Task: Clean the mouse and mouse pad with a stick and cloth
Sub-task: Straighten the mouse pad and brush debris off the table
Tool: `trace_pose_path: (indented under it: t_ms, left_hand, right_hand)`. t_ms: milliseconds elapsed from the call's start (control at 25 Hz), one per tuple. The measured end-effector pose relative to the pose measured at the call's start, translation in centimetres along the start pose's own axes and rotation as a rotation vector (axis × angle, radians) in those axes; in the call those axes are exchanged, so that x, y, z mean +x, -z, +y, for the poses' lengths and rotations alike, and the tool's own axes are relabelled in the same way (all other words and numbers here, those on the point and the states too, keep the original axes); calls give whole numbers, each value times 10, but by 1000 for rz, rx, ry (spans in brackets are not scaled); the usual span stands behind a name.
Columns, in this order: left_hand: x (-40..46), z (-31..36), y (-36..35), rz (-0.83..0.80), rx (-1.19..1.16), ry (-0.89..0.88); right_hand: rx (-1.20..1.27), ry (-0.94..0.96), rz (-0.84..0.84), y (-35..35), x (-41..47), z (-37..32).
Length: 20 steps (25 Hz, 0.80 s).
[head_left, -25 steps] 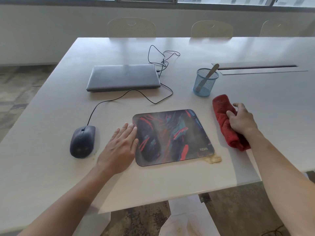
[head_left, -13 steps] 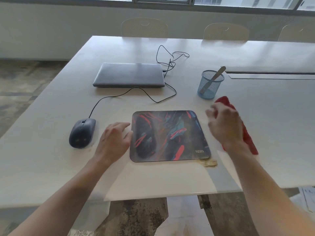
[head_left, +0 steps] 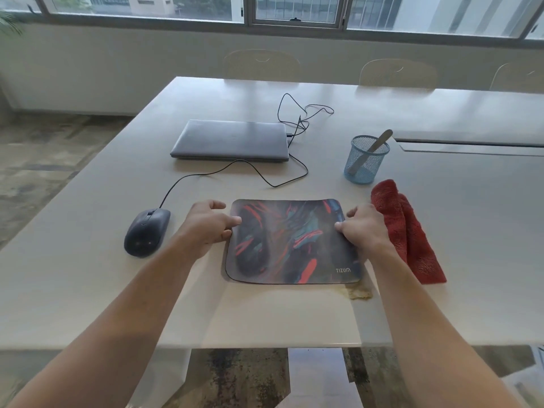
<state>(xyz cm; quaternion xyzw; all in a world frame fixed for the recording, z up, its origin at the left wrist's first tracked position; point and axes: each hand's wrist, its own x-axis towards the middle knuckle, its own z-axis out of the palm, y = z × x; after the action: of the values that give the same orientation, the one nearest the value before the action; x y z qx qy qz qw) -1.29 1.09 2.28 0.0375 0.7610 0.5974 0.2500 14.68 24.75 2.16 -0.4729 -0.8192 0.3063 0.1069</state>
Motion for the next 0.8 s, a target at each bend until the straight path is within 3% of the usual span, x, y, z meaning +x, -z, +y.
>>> trace_pose_path:
  t_ms: [360, 800]
  left_hand:
    - [30, 6, -2, 136, 48, -96]
    - [68, 21, -11, 225, 246, -168]
  right_hand:
    - [302, -38, -17, 0, 32, -5]
    - [75, -86, 65, -12, 66, -35]
